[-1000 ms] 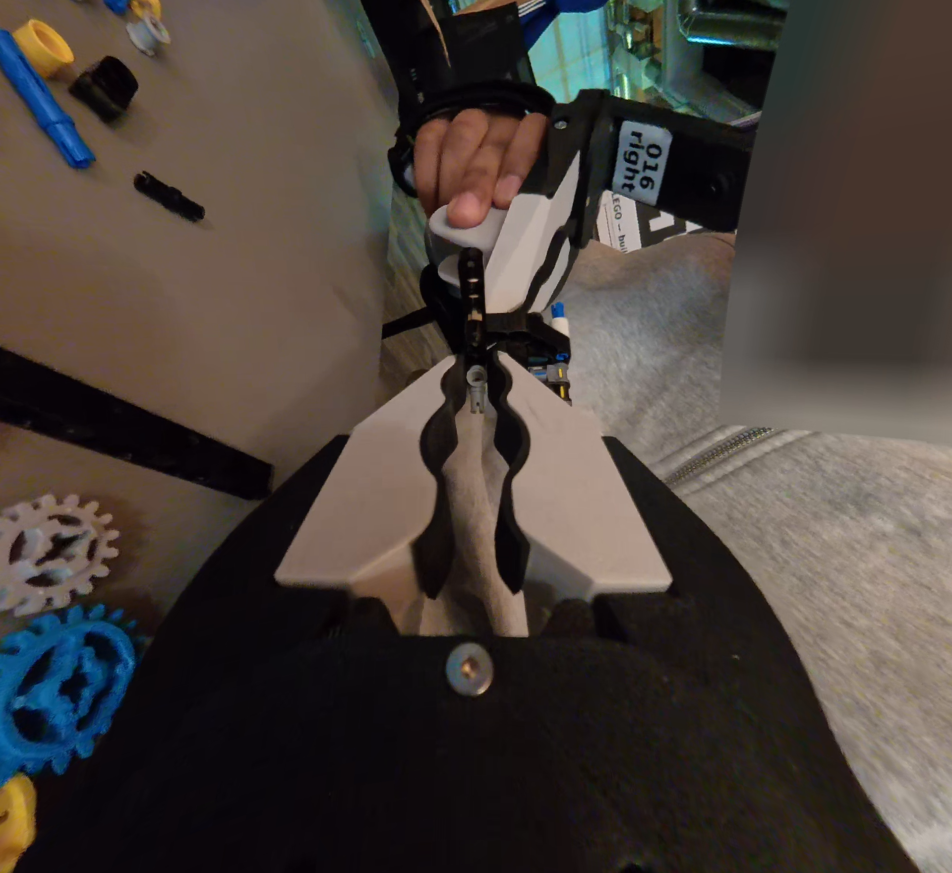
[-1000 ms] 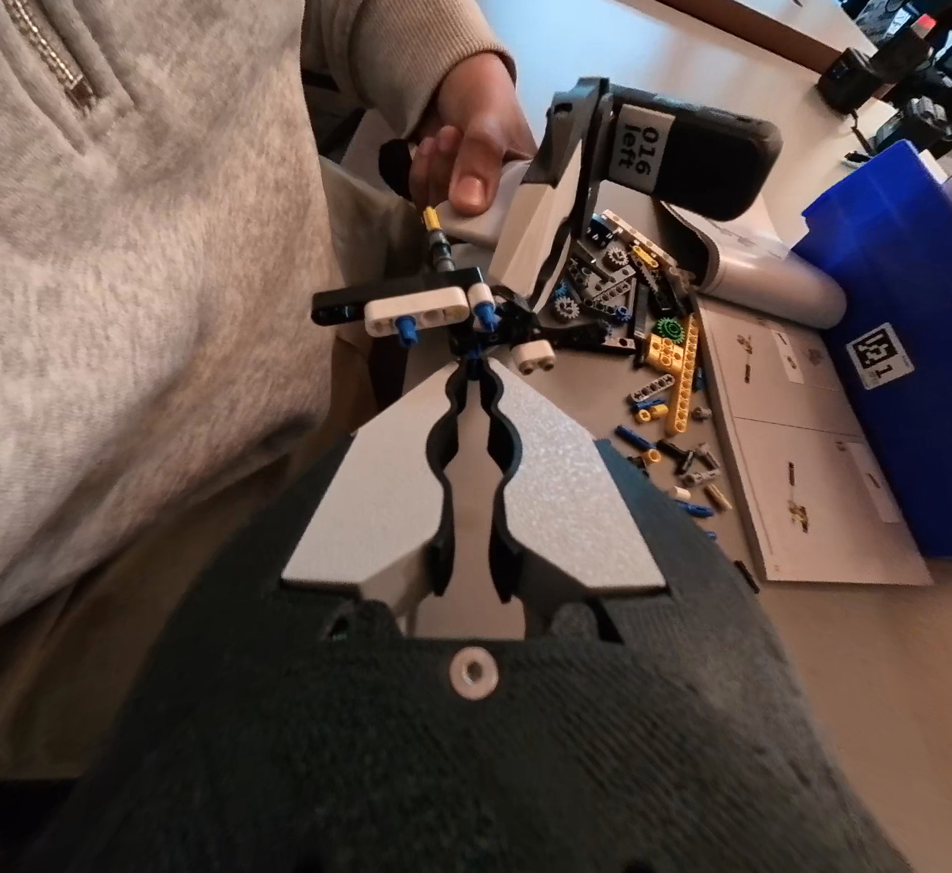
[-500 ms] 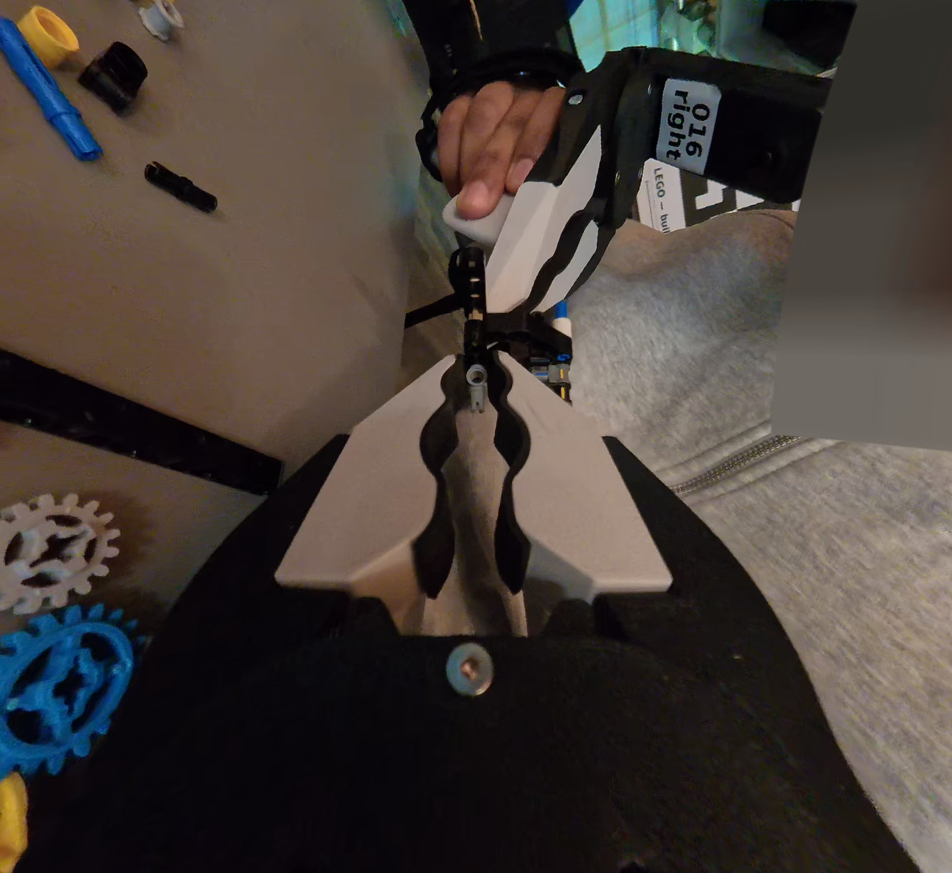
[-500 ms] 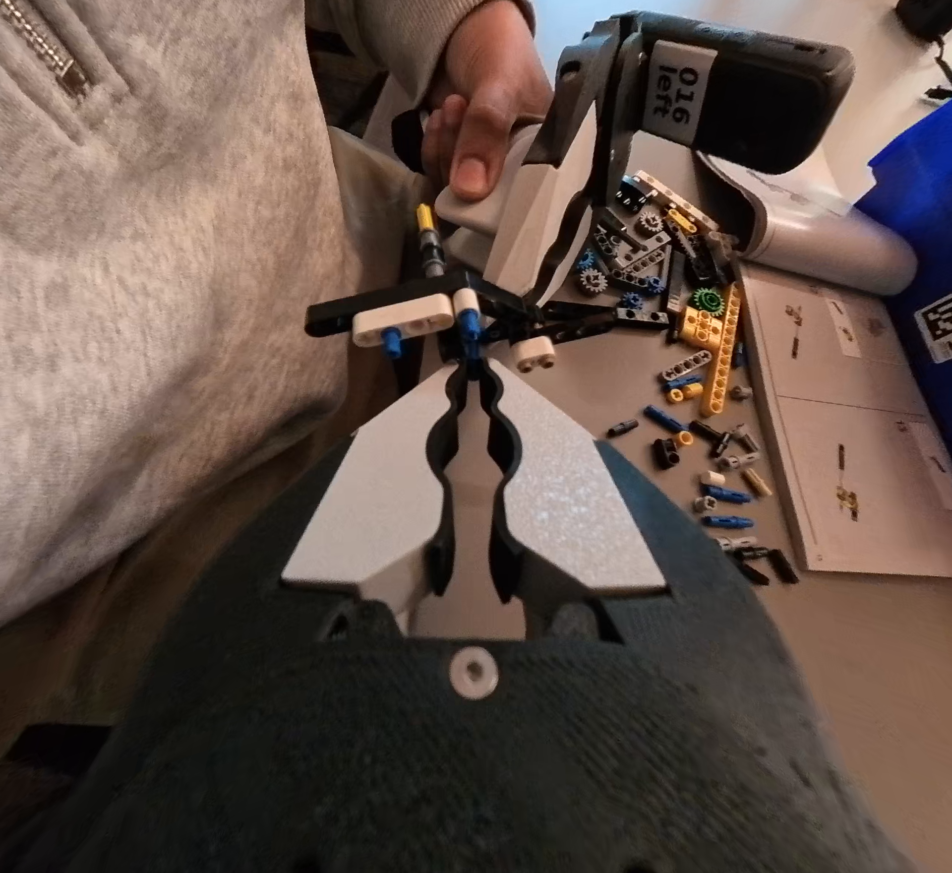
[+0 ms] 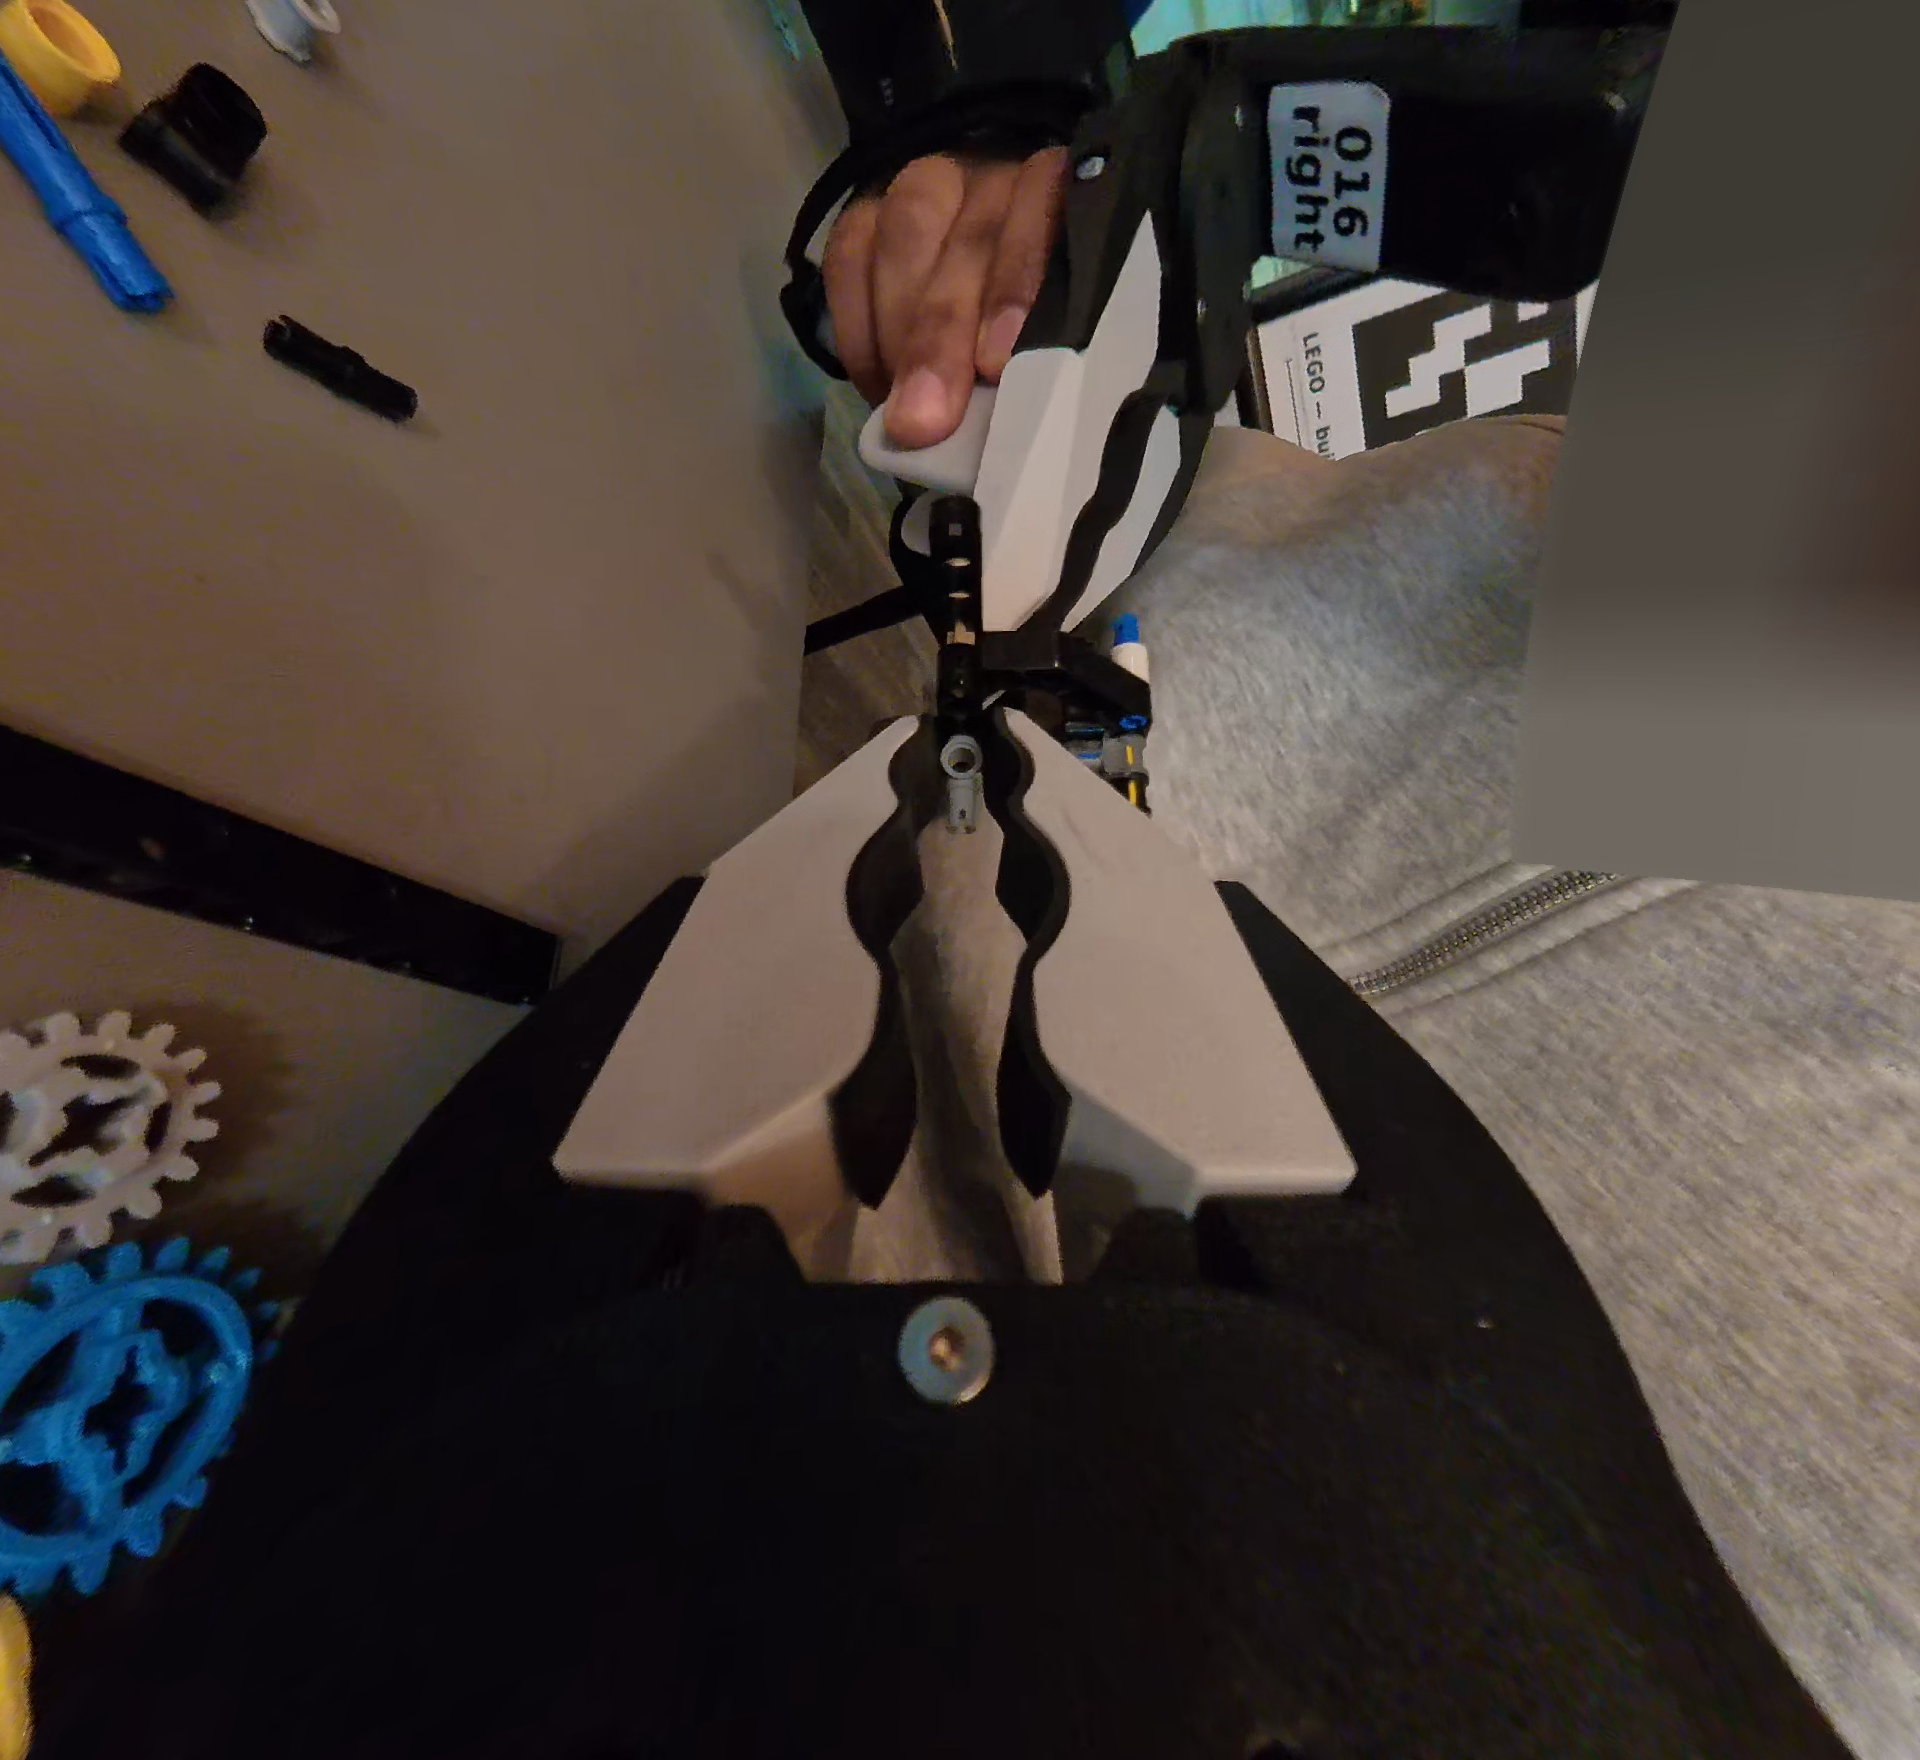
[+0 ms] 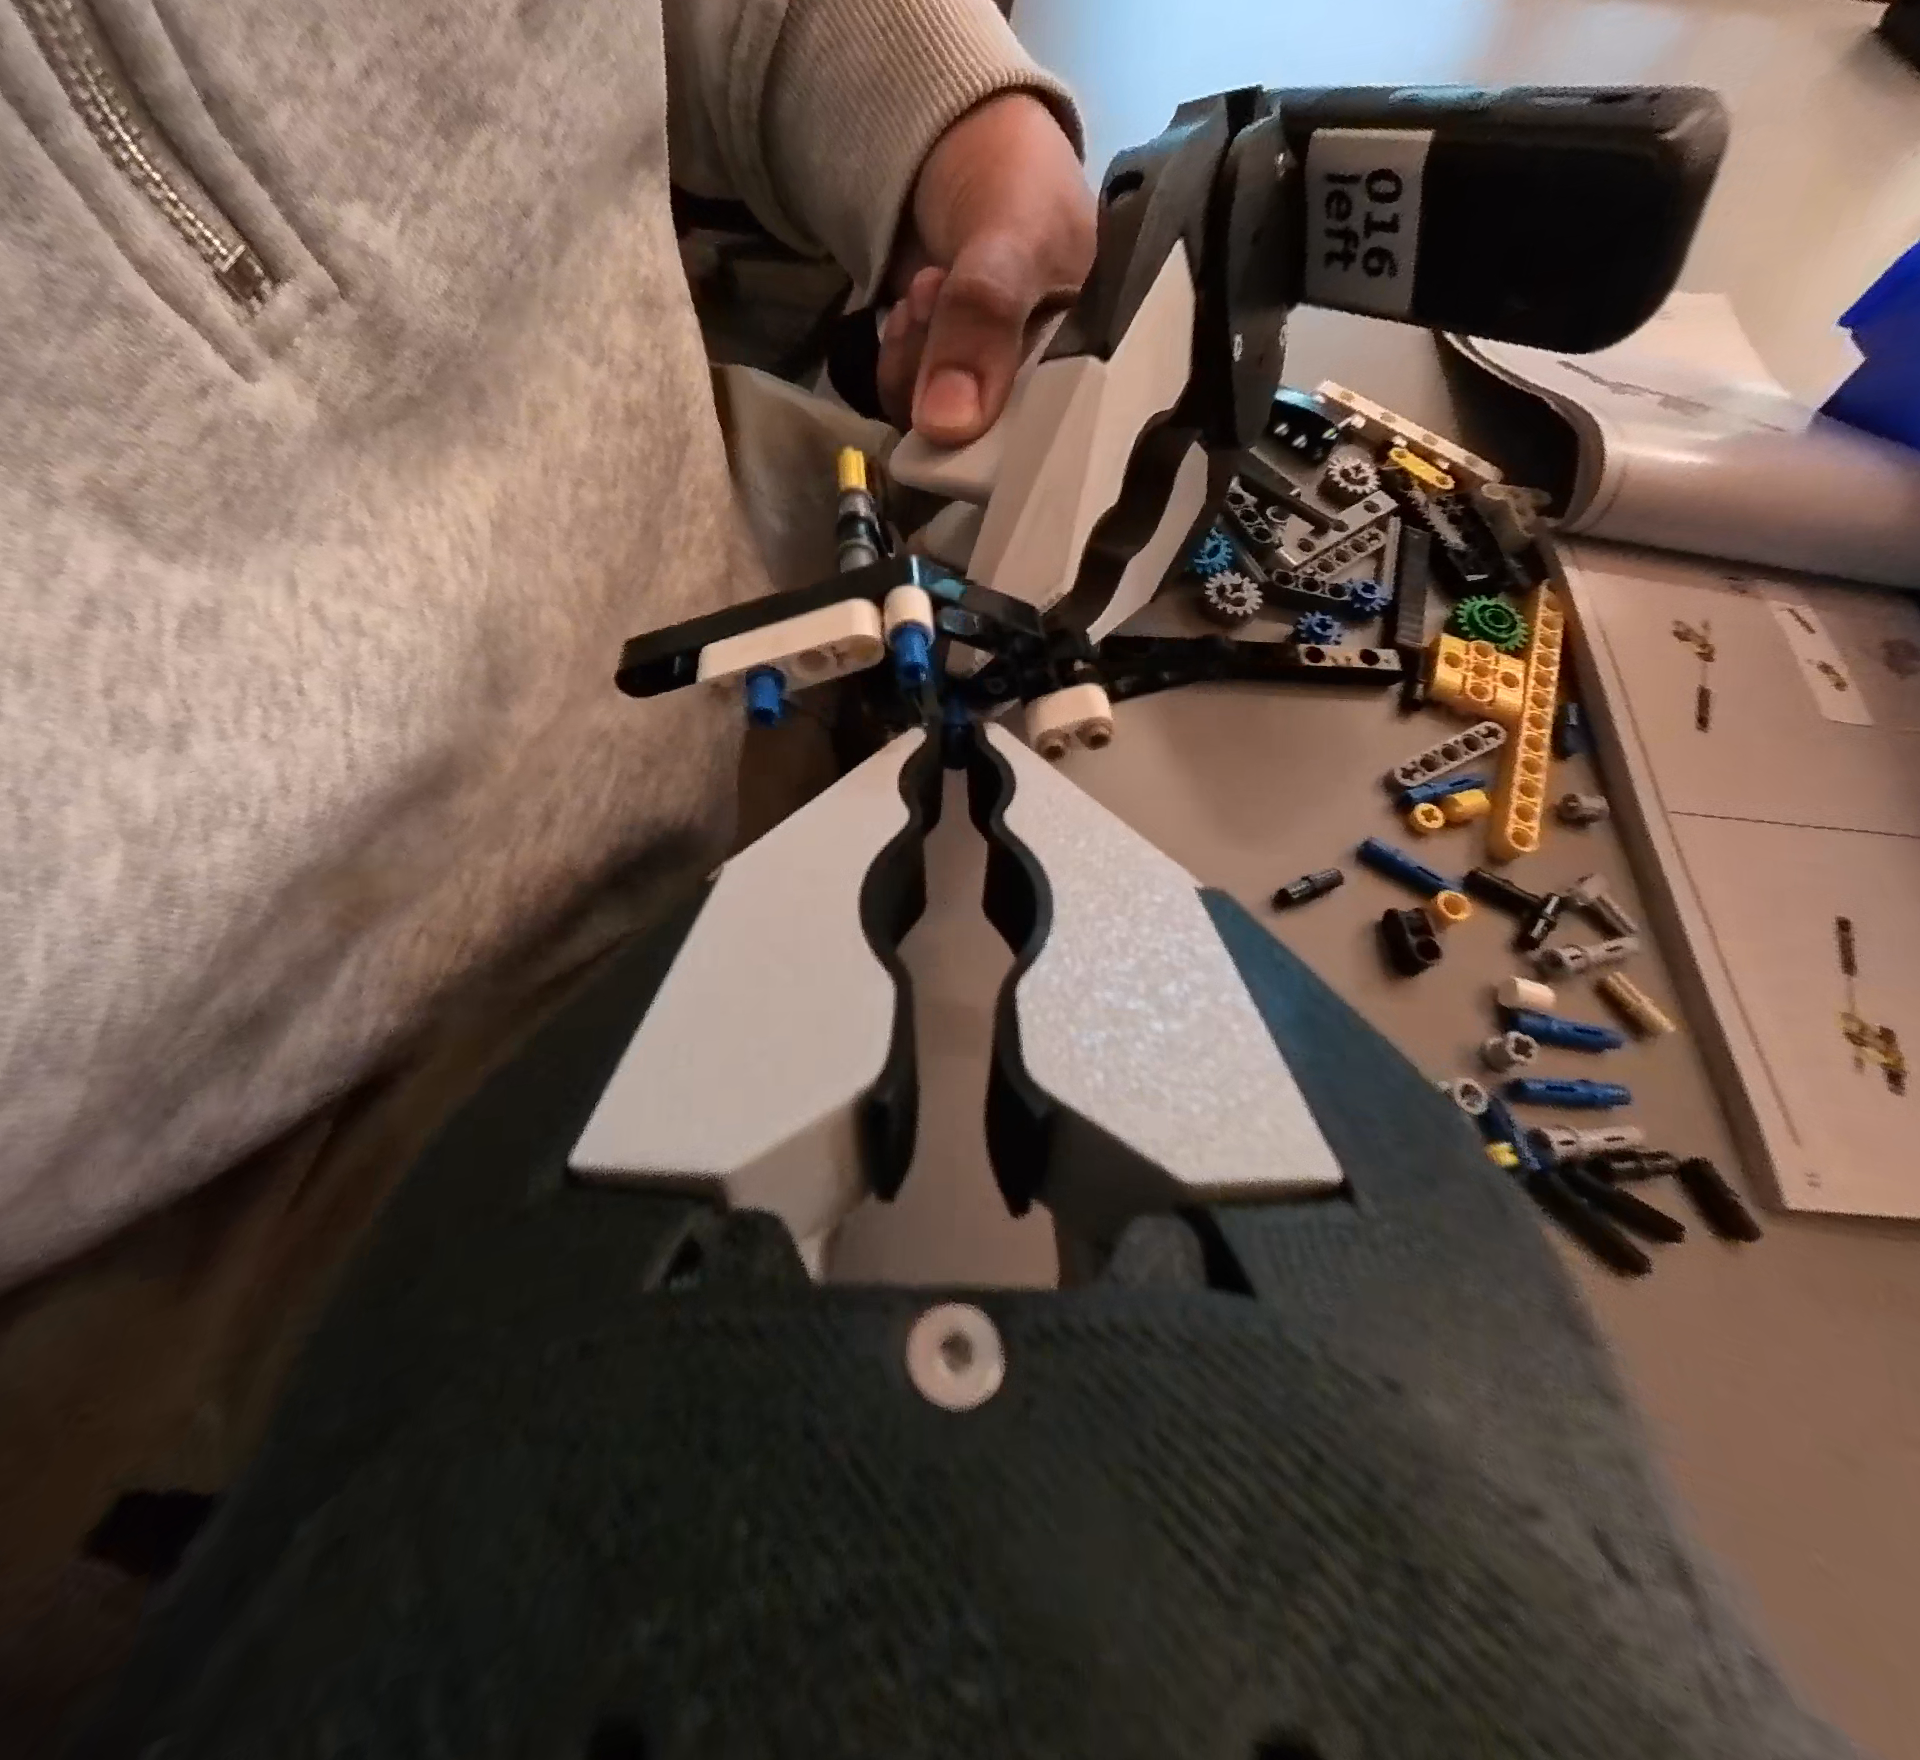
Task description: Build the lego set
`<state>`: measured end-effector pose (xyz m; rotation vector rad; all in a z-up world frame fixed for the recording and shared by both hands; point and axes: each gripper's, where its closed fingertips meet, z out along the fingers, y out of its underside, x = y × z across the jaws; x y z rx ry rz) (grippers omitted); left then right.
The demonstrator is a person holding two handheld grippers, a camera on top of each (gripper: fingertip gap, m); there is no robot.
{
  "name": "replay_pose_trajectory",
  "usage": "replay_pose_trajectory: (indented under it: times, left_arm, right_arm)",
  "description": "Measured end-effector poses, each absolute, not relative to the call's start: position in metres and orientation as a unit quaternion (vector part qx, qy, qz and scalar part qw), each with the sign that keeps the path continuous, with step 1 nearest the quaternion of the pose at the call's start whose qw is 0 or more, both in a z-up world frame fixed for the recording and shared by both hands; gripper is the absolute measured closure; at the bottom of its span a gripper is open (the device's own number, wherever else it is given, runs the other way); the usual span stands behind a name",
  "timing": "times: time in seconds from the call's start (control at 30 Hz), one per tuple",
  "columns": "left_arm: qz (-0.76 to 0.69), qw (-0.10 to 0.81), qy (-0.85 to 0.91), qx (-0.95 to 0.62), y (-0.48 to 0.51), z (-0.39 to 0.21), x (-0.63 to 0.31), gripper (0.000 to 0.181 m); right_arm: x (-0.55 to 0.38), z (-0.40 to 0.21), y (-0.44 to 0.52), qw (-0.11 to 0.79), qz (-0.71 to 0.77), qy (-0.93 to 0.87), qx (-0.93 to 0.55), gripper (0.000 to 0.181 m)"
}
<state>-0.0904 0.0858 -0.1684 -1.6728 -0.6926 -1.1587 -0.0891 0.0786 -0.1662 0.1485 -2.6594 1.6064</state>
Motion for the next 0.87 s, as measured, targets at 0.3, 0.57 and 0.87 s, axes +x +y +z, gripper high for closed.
replay_pose_trajectory:
  times: [0.3,0.57,0.87]
  left_arm:
    - [-0.489,0.478,-0.286,-0.671,0.085,-0.165,-0.092,0.174]
    - [-0.485,0.501,-0.292,-0.655,0.084,-0.159,-0.098,0.174]
    - [-0.483,0.568,-0.328,-0.580,0.077,-0.141,-0.125,0.174]
  right_arm:
    - [-0.091,-0.163,0.077,-0.007,0.538,-0.842,0.034,0.179]
    - [-0.100,-0.159,0.077,0.003,0.555,-0.832,0.013,0.177]
    - [-0.137,-0.150,0.095,0.066,0.586,-0.806,-0.056,0.147]
